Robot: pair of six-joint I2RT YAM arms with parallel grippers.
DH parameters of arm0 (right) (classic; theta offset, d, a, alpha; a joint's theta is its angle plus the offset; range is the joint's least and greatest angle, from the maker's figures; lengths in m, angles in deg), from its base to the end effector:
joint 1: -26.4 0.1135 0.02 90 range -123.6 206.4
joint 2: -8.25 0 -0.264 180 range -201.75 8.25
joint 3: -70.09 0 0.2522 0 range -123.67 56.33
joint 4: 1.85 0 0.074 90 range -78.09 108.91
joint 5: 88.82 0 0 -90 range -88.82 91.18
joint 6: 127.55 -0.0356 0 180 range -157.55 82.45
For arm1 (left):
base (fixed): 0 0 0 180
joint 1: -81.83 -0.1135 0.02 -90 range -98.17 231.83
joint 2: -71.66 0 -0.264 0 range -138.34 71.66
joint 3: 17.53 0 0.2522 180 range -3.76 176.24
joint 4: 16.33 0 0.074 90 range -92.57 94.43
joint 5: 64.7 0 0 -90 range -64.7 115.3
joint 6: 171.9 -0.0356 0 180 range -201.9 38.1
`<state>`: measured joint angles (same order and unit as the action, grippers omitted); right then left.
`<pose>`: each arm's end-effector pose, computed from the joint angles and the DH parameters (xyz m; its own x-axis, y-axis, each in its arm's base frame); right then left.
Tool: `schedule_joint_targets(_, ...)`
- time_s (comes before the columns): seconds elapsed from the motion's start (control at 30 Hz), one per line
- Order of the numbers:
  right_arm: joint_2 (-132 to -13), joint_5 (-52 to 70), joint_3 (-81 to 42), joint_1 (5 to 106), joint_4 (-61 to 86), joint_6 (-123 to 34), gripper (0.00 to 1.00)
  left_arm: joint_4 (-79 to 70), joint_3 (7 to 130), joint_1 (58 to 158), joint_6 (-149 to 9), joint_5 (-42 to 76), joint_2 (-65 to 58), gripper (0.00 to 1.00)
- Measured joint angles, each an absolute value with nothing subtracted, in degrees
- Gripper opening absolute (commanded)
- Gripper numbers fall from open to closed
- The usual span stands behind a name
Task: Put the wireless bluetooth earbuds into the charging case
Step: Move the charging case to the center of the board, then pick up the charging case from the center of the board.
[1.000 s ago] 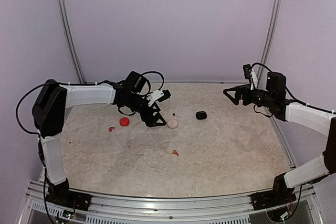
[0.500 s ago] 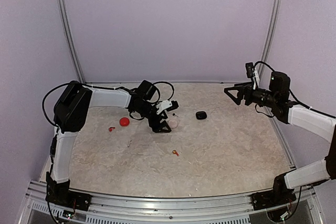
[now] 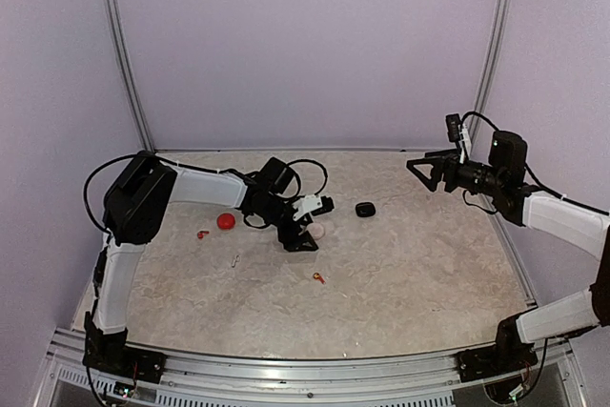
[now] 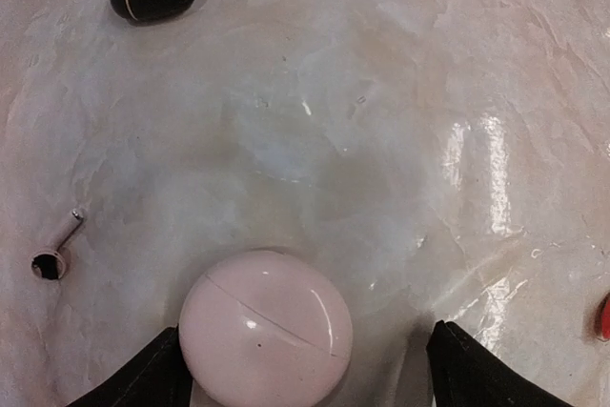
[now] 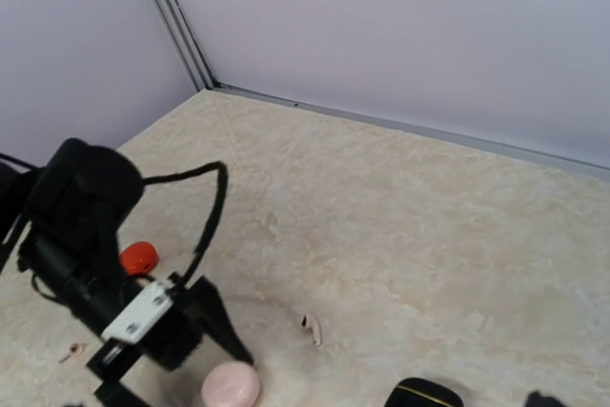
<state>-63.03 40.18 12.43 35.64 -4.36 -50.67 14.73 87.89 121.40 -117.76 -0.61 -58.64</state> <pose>0.2729 0.0671 0.2846 -0.3519 0.1215 -0.9281 -0.6720 0.6575 0.3408 0.3593 -0.3171 0.1209 -0.0714 0.7426 -0.6660 0.9914 0.1264 0.0347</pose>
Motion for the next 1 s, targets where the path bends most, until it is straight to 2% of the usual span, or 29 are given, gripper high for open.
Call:
schedule_joint_targets(0.3,-63.03,41.28,13.65,35.64,-6.11,-51.55,1.0,8.52,76.9,125.38,-114.61,0.29,-52.5,0.77)
schedule_joint_targets(0.53,-63.01,41.52,13.78,35.64,-6.48,-51.81,1.0,7.06,71.59,125.27,-113.45,0.79,-48.87,0.8)
schedule_joint_targets(0.8,-63.01,41.8,13.98,35.64,-7.25,-52.09,0.99,9.22,73.03,124.46,-116.9,3.33,-48.8,0.8)
schedule_joint_targets(1.0,-63.01,42.35,14.0,35.64,-7.36,-52.25,1.0,9.92,77.42,124.92,-118.48,3.5,-51.21,0.76)
